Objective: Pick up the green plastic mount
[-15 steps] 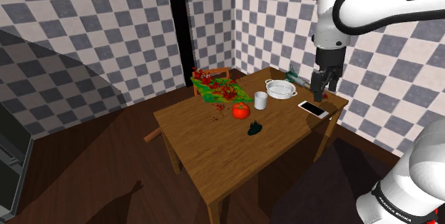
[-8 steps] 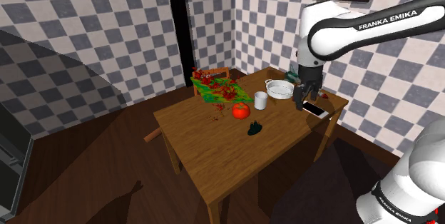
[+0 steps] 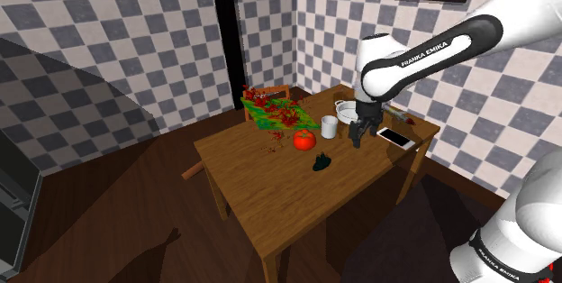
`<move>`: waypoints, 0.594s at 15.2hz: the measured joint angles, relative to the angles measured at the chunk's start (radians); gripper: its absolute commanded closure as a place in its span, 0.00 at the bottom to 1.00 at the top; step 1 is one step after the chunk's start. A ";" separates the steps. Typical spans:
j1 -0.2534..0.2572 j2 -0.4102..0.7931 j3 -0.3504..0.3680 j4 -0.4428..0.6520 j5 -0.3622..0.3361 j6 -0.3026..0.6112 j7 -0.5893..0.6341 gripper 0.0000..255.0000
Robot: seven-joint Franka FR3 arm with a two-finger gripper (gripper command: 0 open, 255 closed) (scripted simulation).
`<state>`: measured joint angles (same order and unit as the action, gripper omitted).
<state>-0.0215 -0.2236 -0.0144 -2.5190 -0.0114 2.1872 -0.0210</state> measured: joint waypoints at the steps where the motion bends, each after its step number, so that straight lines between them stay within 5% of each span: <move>1: -0.001 0.038 -0.001 0.006 0.000 0.037 -0.002 0.00; 9: -0.009 0.363 -0.011 0.153 0.009 0.254 -0.026 0.00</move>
<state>-0.0304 0.1394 -0.0250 -2.3655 -0.0027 2.4417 -0.0471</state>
